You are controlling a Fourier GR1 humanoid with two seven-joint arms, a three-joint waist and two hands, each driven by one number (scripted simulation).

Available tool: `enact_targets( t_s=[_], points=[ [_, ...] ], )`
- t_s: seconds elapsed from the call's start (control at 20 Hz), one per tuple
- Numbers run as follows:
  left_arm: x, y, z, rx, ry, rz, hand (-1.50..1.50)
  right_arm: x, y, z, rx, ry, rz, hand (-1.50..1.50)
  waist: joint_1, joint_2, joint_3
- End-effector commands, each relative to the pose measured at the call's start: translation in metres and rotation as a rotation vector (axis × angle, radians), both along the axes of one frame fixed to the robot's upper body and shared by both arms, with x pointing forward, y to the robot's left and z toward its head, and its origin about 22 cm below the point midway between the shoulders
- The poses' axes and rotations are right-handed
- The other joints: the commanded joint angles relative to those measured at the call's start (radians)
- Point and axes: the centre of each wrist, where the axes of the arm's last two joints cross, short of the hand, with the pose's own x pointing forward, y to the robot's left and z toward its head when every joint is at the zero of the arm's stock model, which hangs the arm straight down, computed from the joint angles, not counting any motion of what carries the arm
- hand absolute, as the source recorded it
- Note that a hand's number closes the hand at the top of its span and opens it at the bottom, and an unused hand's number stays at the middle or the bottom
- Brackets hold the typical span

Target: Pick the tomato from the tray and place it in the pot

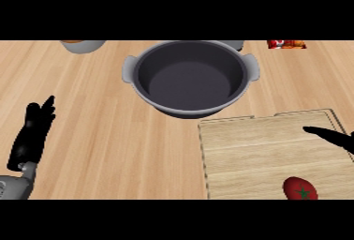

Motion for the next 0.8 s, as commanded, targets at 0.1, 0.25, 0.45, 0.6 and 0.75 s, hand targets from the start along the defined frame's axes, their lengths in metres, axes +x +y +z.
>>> enact_targets(
  t_s=[0.1, 0.25, 0.45, 0.6, 0.75],
  points=[
    [0.000, -0.004, -0.001, -0.005, 0.014, -0.002, 0.00, 0.004, 0.002, -0.038, -0.101, 0.061, -0.030, -1.50, -0.001, 0.000, 0.001],
    [-0.009, 0.009, -0.005, 0.012, -0.001, -0.006, 0.00, 0.007, 0.009, -0.050, -0.097, 0.073, -0.018, -1.50, 0.002, 0.001, 0.000],
    [-0.011, 0.007, -0.019, -0.011, 0.015, 0.006, 0.00, 0.014, 0.000, -0.046, -0.076, 0.054, -0.016, -1.50, -0.004, 0.000, 0.000],
    [-0.008, 0.007, 0.008, 0.007, 0.016, 0.013, 0.00, 0.009, 0.018, -0.056, -0.100, 0.032, -0.031, -1.50, -0.001, -0.001, 0.001],
    [-0.005, -0.012, -0.002, -0.003, 0.010, -0.001, 0.00, 0.021, 0.024, -0.076, -0.144, 0.037, -0.034, -1.50, 0.004, 0.001, 0.001]
  ],
)
